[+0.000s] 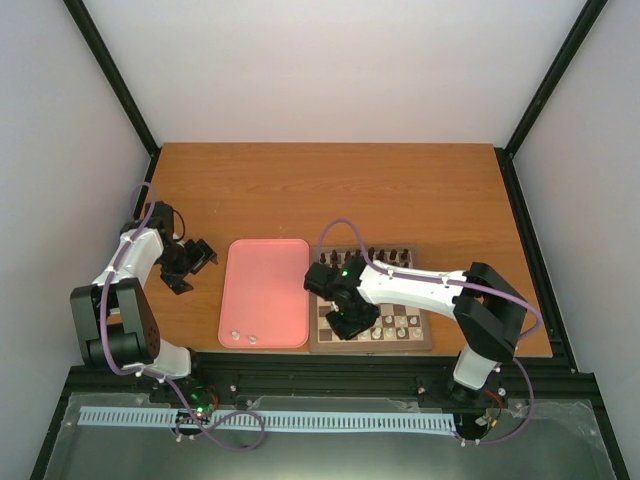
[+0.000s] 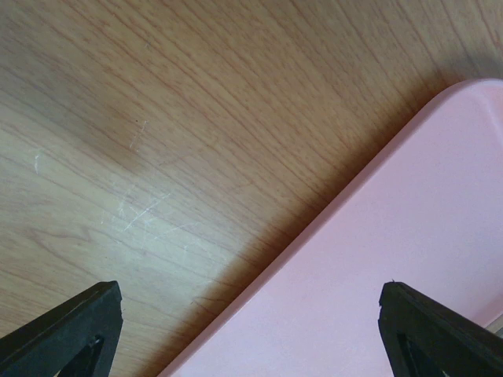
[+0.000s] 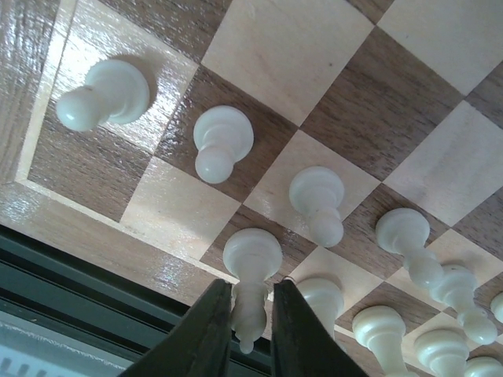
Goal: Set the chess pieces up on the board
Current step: Place the chess piece on the chessboard.
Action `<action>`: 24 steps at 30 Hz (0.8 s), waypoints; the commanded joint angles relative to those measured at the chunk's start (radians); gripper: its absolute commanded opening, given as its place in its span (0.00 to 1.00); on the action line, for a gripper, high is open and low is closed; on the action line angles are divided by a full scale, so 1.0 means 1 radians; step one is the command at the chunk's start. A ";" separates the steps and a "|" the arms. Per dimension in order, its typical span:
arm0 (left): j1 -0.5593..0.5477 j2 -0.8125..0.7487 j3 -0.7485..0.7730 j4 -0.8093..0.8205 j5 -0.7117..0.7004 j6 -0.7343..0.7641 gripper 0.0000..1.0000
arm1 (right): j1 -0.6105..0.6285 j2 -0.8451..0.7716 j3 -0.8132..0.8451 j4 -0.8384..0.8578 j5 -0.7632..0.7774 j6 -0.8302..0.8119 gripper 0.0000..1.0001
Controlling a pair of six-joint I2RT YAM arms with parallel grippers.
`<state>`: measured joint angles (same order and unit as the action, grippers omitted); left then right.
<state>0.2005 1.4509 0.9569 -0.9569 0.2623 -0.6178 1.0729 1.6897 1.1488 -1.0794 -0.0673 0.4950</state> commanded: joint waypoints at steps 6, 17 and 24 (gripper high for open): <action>-0.007 -0.001 0.018 0.011 -0.001 -0.007 1.00 | -0.002 -0.031 0.008 -0.012 0.012 0.003 0.18; -0.007 0.002 0.020 0.013 0.001 -0.008 1.00 | 0.001 -0.085 0.199 -0.139 -0.001 -0.003 0.28; -0.009 0.003 0.023 0.014 0.005 -0.011 1.00 | 0.019 0.052 0.423 -0.133 -0.010 -0.065 0.37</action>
<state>0.1986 1.4509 0.9569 -0.9569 0.2630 -0.6178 1.0748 1.6550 1.4609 -1.2091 -0.0681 0.4740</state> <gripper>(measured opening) 0.998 0.356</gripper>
